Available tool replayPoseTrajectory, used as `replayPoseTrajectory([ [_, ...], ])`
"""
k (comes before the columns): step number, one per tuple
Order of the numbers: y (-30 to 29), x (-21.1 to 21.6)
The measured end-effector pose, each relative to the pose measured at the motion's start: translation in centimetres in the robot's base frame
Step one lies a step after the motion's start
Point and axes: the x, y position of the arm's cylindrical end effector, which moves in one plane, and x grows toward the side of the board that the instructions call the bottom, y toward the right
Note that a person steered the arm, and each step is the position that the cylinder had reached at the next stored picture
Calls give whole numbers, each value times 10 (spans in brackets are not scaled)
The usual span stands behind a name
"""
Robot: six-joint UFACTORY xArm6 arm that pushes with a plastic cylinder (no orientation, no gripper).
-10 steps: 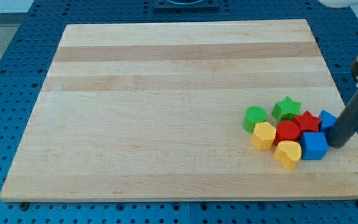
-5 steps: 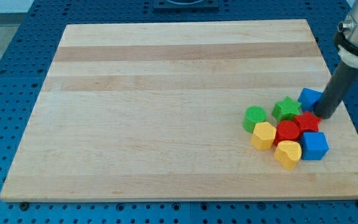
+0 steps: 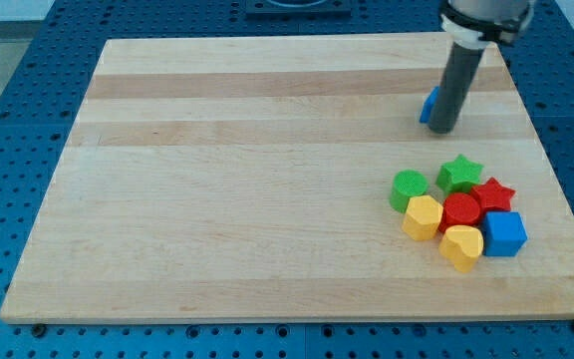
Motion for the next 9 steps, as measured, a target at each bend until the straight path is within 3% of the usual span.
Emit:
replayPoseTrajectory([
  [1, -10, -11],
  [3, 30, 15],
  [5, 87, 80],
  [8, 79, 212],
  [9, 56, 233],
])
